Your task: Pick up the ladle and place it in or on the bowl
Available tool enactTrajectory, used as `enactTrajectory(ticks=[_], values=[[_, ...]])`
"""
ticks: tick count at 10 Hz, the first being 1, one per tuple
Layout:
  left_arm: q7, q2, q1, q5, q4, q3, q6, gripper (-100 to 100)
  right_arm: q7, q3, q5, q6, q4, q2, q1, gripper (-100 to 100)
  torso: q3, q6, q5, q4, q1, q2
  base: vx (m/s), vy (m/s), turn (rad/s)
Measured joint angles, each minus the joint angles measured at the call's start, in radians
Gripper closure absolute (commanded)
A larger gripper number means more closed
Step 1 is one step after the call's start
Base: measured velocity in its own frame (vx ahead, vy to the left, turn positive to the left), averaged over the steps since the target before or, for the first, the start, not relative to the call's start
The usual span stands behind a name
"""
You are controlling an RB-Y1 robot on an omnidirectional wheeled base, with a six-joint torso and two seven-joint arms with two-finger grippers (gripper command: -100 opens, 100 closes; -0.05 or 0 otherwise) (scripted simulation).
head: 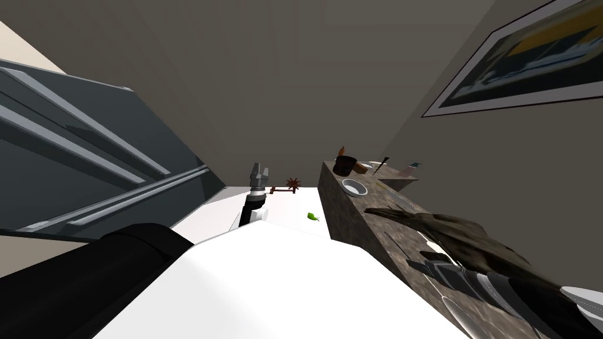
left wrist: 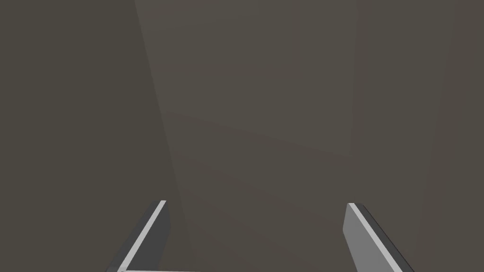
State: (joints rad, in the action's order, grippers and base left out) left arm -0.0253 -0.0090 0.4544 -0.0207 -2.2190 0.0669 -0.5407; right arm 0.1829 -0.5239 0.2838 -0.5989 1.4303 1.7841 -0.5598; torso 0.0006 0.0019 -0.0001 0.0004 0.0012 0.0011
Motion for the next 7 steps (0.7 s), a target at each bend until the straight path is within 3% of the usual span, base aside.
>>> enactTrajectory(ticks=[1,2,5,6,7], values=[[0.000,0.000,0.000,0.000,0.000,0.000,0.000,0,-0.003,-0.001,-0.001,0.001,0.000,0.000,-0.003,0,0.000,0.000,0.000,0.000,0.000,0.000,0.000,0.000,0.000],[0.000,0.000,0.000,0.000,0.000,0.000,0.000,0,-0.003,-0.001,-0.001,0.001,0.000,0.000,-0.003,-100,0.000,0.000,0.000,0.000,0.000,0.000,-0.016,0.000,0.176],[0.000,0.000,0.000,0.000,0.000,0.000,0.000,0,-0.001,-0.015,0.007,0.031,-0.024,-0.060,-0.007,-100,0.001,0.000,0.000,0.001,-0.001,0.002,-0.027,-0.003,0.158],[0.000,0.000,0.000,0.000,0.000,0.000,0.000,0,0.001,-0.015,0.008,0.032,-0.026,-0.063,-0.006,100,0.001,0.000,0.000,0.000,0.000,0.001,0.000,0.000,0.000],[0.000,0.000,0.000,0.000,0.000,0.000,0.000,0,0.000,-0.015,0.008,0.032,-0.026,-0.062,-0.007,100,0.001,0.000,0.000,0.000,0.000,0.001,0.000,0.000,0.000]])
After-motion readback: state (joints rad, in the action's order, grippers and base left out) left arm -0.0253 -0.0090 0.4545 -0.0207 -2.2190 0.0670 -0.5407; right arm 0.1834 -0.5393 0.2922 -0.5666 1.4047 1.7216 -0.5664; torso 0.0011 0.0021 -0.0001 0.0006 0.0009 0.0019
